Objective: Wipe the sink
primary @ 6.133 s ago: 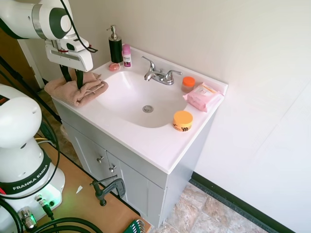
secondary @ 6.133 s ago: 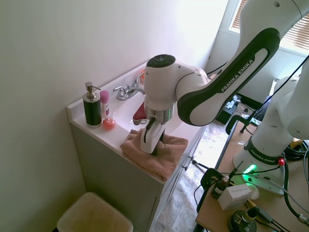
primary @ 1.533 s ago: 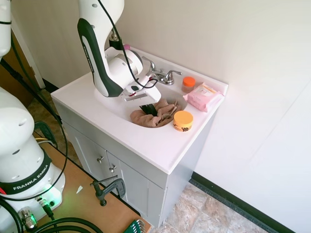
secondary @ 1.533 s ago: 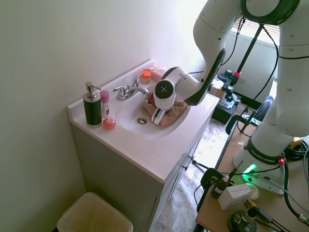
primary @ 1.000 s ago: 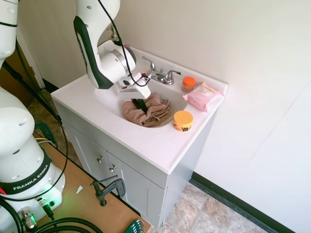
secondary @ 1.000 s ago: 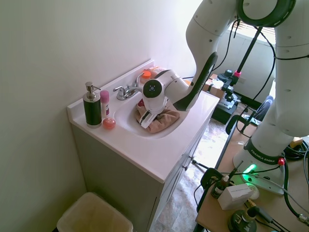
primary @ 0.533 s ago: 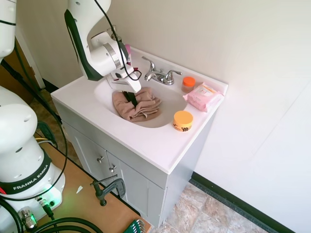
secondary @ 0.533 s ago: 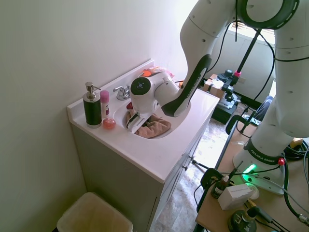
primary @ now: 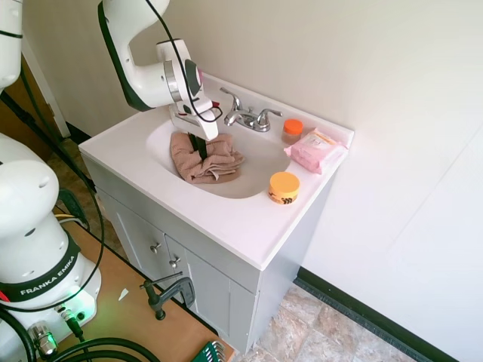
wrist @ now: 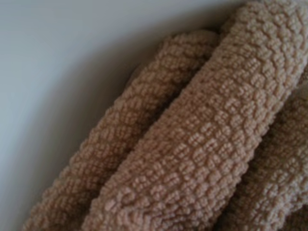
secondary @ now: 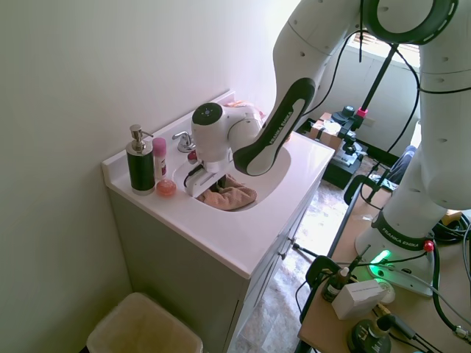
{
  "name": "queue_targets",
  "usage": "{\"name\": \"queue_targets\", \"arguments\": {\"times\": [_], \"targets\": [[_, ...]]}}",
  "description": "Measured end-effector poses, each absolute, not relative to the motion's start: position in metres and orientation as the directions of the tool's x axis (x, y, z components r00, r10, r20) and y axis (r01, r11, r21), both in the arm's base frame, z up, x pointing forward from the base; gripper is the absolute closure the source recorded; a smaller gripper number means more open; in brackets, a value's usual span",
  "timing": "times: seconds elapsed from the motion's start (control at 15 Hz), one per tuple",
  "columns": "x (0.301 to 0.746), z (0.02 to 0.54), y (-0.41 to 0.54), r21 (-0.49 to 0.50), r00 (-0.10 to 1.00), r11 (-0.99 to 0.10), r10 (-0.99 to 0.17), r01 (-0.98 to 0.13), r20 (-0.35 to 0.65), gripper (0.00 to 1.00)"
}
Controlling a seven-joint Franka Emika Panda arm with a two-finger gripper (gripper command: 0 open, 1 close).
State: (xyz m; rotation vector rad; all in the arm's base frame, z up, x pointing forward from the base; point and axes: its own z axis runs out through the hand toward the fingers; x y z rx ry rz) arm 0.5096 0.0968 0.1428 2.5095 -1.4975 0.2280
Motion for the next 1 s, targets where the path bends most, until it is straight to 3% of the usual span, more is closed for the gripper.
{"name": "queue_targets", "arguments": {"times": [0.47, 0.8, 1.0], "targets": [[0.503, 0.158, 0.076, 0.056, 0.371, -0.376, -0.925, -0.925, -0.083, 1.0], [0.498, 0.194, 0.099, 0.033, 0.395, -0.41, -0.895, -0.911, -0.206, 1.0], [0.489, 0.219, 0.113, 0.01, 0.438, -0.449, -0.876, -0.894, -0.201, 1.0]]}}
